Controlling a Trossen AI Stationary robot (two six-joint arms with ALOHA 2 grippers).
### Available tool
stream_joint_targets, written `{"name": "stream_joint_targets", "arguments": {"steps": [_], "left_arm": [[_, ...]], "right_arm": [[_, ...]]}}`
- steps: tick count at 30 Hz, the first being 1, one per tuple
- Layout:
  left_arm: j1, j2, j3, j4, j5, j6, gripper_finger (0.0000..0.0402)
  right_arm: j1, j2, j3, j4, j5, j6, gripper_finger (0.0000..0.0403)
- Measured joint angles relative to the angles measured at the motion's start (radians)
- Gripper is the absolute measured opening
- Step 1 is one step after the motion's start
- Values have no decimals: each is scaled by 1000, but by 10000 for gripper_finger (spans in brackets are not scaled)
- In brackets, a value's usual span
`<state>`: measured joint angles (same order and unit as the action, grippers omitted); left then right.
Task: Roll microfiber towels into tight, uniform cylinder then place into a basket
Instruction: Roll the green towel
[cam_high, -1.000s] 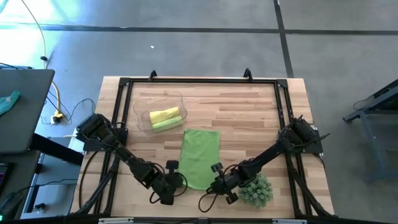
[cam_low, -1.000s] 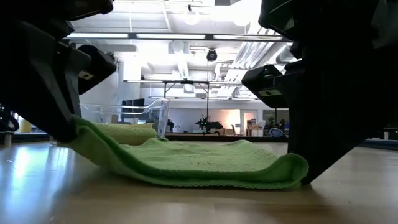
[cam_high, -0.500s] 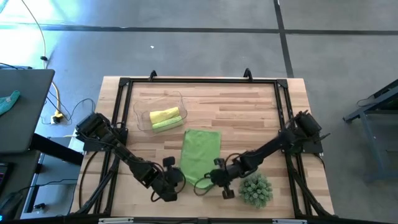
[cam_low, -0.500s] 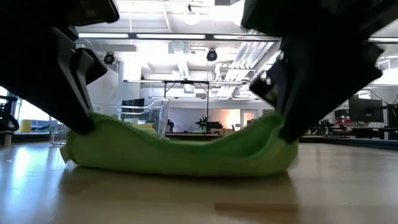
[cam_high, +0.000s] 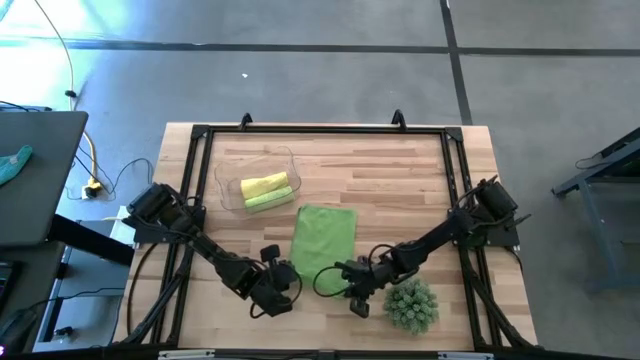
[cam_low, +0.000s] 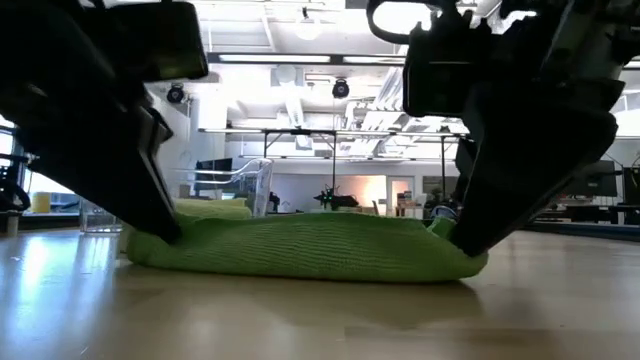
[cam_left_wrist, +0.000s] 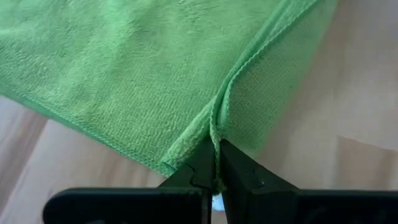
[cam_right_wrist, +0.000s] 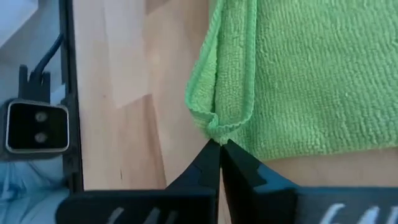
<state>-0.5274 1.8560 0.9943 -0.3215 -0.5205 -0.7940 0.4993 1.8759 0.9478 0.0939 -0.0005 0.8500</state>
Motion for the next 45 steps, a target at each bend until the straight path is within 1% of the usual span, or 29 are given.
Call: {"name": "stream_joint_targets", "arguments": {"steps": [4, 8, 12, 14, 17, 22, 27, 30, 35, 38, 42, 45], "left_arm": [[11, 5, 0, 2, -20, 0, 7], [9, 5, 0, -12, -38, 0, 7], [9, 5, 0, -37, -47, -16, 7], [9, 5, 0, -38, -77, -16, 7], [9, 5, 0, -40, -121, -18, 7], [17, 5, 0, -46, -134, -17, 7], [18, 5, 0, -54, -208, -15, 7], [29, 5, 0, -70, -209, -16, 7], [64, 5, 0, -82, -168, -15, 7], [85, 5, 0, -81, -113, 0, 7], [104, 5, 0, -81, -74, 1, 7], [113, 5, 0, -79, -72, 1, 7]], "right_arm": [[-4, 0, -1, -15, 11, 14, 0], [-14, -18, 0, -83, 20, 12, 0], [-17, -75, 0, -151, 94, -17, 0], [-25, -87, 0, -185, 120, -17, 0], [-42, -87, 0, -225, 120, -12, 0], [-68, -90, 0, -246, 141, -16, 0], [-107, -92, -1, -273, 146, -19, 0], [-126, -92, -1, -297, 149, -17, 0], [-143, -92, 0, -317, 159, -27, 1], [-146, -92, 0, -329, 159, -54, 16], [-152, -92, 0, -342, 153, -93, 65], [-170, -117, 0, -390, 67, -133, 99]]}}
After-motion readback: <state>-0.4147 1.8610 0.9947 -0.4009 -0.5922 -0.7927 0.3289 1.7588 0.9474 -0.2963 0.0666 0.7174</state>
